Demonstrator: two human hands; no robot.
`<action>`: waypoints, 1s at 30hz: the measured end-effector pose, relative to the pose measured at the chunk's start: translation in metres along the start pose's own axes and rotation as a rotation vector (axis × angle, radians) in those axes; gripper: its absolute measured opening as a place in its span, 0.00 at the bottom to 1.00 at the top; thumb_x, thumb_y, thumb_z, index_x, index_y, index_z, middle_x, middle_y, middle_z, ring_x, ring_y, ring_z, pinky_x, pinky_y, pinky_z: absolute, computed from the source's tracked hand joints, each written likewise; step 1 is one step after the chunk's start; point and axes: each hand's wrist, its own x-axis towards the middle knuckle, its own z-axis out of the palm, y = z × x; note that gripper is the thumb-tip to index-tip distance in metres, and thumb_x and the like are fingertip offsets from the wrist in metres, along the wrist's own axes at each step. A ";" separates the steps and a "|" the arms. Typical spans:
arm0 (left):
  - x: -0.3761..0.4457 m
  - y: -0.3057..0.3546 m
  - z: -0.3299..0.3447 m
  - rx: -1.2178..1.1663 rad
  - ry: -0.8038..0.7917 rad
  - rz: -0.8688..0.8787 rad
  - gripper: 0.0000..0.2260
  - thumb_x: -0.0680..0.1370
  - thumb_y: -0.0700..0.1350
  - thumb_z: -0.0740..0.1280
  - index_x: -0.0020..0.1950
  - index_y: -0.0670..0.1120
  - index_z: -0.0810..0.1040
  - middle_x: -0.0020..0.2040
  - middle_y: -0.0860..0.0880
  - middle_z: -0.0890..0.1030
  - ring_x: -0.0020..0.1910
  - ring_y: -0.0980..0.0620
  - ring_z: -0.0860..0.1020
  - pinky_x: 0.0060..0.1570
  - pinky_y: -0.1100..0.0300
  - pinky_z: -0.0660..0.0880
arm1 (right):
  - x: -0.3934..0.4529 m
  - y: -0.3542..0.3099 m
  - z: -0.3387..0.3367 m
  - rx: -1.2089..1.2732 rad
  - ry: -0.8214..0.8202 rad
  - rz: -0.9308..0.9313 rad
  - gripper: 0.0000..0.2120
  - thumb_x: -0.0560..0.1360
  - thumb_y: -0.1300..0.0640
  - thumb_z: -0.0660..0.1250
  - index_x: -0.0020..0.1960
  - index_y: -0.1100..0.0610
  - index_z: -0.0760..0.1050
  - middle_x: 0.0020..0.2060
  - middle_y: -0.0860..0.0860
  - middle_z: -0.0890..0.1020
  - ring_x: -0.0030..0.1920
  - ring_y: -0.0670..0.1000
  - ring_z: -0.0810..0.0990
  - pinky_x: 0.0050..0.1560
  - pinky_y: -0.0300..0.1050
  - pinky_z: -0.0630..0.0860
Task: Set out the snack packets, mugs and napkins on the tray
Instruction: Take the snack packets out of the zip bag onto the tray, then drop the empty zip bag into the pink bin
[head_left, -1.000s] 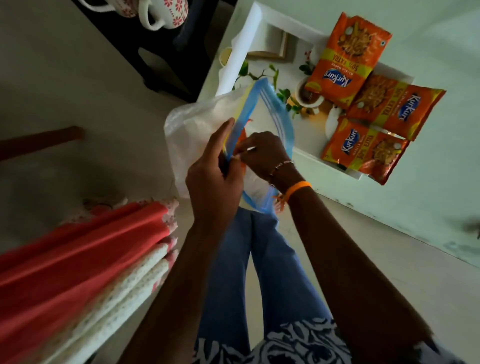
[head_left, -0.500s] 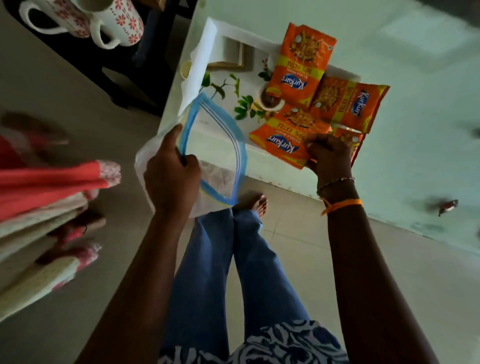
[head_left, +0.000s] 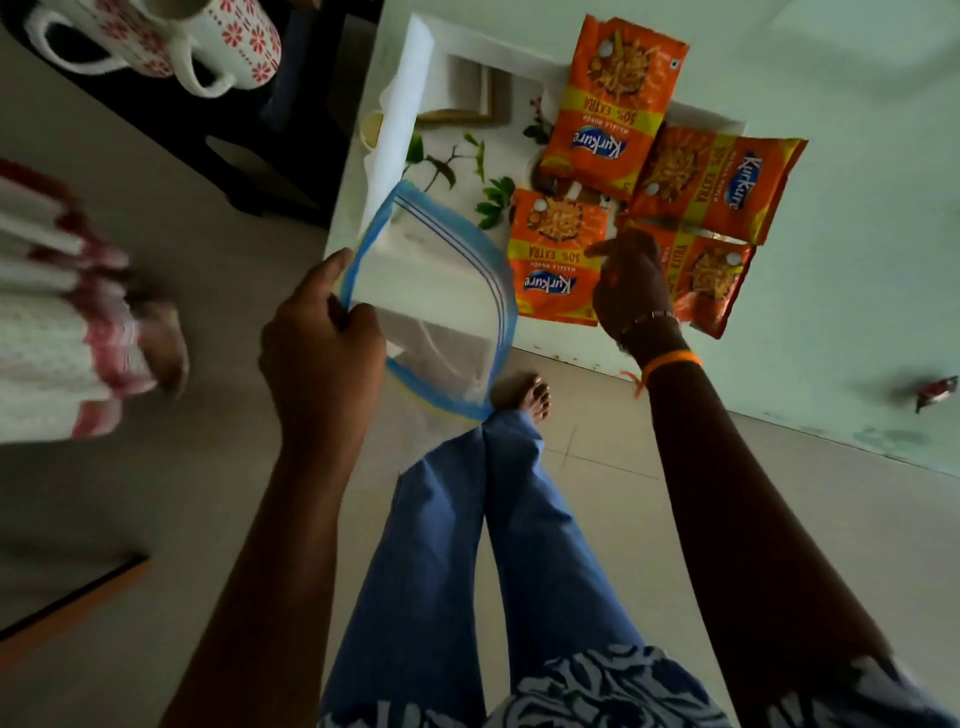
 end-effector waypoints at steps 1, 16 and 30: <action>0.001 0.004 0.001 -0.004 0.000 -0.012 0.22 0.73 0.38 0.61 0.68 0.46 0.71 0.58 0.43 0.81 0.52 0.55 0.75 0.54 0.57 0.74 | -0.015 0.001 -0.004 -0.031 -0.012 -0.096 0.19 0.70 0.72 0.61 0.60 0.63 0.73 0.66 0.61 0.67 0.68 0.60 0.66 0.68 0.49 0.67; 0.017 0.019 0.018 -0.522 -0.194 -0.092 0.22 0.77 0.47 0.63 0.71 0.48 0.63 0.46 0.51 0.77 0.41 0.59 0.76 0.40 0.71 0.75 | -0.091 -0.005 0.011 0.965 -0.516 0.115 0.18 0.77 0.71 0.54 0.66 0.69 0.65 0.61 0.61 0.74 0.48 0.47 0.82 0.58 0.42 0.76; 0.033 -0.001 0.065 -0.554 -0.749 -0.259 0.09 0.72 0.52 0.67 0.36 0.50 0.84 0.31 0.54 0.84 0.34 0.59 0.81 0.41 0.64 0.75 | -0.081 0.069 -0.050 1.257 -0.303 0.359 0.06 0.76 0.60 0.61 0.48 0.52 0.75 0.32 0.47 0.85 0.34 0.46 0.84 0.34 0.40 0.79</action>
